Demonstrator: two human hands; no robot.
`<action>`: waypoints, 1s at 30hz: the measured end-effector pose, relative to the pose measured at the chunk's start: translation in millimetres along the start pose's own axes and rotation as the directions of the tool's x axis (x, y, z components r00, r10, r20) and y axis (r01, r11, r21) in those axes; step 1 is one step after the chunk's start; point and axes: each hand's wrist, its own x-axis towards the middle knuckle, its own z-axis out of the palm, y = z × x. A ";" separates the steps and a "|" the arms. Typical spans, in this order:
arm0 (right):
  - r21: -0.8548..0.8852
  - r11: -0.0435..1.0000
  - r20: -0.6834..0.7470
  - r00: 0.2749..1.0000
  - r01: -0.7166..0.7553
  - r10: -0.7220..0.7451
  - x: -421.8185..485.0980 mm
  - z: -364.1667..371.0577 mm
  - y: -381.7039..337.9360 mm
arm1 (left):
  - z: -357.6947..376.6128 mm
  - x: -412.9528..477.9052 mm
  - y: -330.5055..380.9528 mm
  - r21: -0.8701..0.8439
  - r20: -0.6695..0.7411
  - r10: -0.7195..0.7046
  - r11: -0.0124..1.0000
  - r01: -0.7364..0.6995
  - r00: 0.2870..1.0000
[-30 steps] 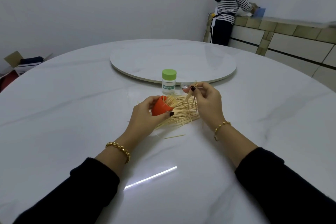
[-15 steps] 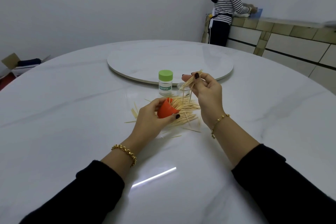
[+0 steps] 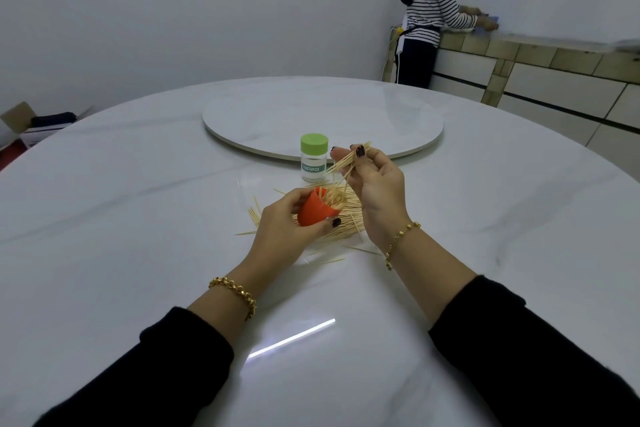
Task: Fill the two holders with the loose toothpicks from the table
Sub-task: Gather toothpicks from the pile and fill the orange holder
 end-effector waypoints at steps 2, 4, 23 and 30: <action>-0.032 0.999 0.014 1.000 -0.006 0.007 -1.1 -1.7 4.3 | -1.4 0.3 1.4 -0.028 -0.008 -0.010 1.000 0.010 1.000; -0.100 0.995 0.024 1.000 0.017 -0.015 -2.0 -3.7 6.3 | -2.8 1.2 1.5 -0.054 -0.021 -0.024 0.998 0.023 0.999; -0.466 0.831 0.268 0.944 0.303 -0.193 -12.7 -2.0 16.1 | -5.7 0.5 2.2 -0.052 -0.040 -0.022 0.998 0.020 0.999; -0.634 0.550 0.549 0.817 0.544 -0.175 -26.5 -1.0 26.4 | -9.4 1.7 3.3 -0.047 -0.112 -0.065 0.997 0.060 0.992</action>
